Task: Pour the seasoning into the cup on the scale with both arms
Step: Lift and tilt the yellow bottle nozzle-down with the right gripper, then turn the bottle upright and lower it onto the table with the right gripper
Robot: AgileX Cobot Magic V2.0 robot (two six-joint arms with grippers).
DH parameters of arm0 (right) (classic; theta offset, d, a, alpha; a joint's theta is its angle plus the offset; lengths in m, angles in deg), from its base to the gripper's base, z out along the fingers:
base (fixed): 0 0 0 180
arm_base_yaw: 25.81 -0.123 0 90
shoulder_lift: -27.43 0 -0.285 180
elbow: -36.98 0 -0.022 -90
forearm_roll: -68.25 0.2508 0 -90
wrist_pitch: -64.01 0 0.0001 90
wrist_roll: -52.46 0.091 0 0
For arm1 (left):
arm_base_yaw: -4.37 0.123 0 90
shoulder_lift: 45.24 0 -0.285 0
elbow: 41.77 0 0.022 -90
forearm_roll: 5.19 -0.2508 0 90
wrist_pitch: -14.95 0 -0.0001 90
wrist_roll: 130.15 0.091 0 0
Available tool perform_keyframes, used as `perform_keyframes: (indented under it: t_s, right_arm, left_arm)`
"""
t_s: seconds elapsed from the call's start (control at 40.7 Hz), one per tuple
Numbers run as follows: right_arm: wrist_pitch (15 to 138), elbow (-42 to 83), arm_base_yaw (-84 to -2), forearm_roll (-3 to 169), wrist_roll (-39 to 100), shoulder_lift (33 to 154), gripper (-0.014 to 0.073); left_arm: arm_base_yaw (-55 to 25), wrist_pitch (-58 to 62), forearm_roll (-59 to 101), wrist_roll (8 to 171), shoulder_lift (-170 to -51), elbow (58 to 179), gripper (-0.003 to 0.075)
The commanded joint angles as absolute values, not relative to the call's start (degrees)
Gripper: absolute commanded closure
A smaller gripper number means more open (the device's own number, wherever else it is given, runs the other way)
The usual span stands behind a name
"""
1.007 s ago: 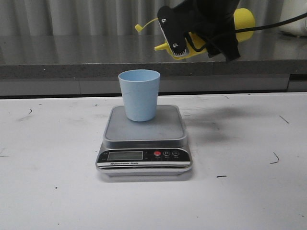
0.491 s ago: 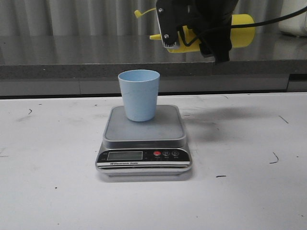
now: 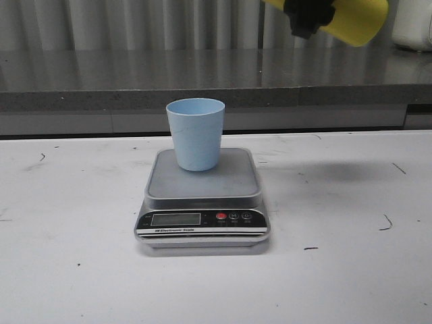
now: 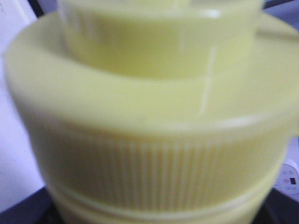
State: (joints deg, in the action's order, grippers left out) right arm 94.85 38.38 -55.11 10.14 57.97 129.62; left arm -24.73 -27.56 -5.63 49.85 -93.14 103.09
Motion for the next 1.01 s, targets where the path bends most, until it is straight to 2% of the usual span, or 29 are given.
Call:
perform_keyframes:
  t_s: [0.0, 0.197, 0.467, 0.688, 0.983]
  right_arm:
    - [89.52, 35.83, -53.78, 7.67, 65.02, 122.68, 0.0252]
    - [75.44, 25.75, -45.89, 7.67, 78.15, 117.85, 0.0252]
    - [53.4, 14.24, -33.05, 7.81, 90.71, 117.27, 0.0252]
    - [39.8, 8.46, -26.54, 12.92, 91.35, 120.01, 0.0253]
    - [28.63, 7.94, -25.81, 18.82, 86.03, 127.91, 0.0253]
  left_arm:
    - [-25.11, -23.45, -5.19, 49.1, -92.92, 104.52, 0.0427]
    - [-25.11, -23.45, -5.19, 49.1, -92.92, 104.52, 0.0427]
    - [-25.11, -23.45, -5.19, 49.1, -92.92, 104.52, 0.0427]
    - [-25.11, -23.45, -5.19, 49.1, -92.92, 104.52, 0.0427]
    - [-25.11, -23.45, -5.19, 49.1, -92.92, 104.52, 0.0427]
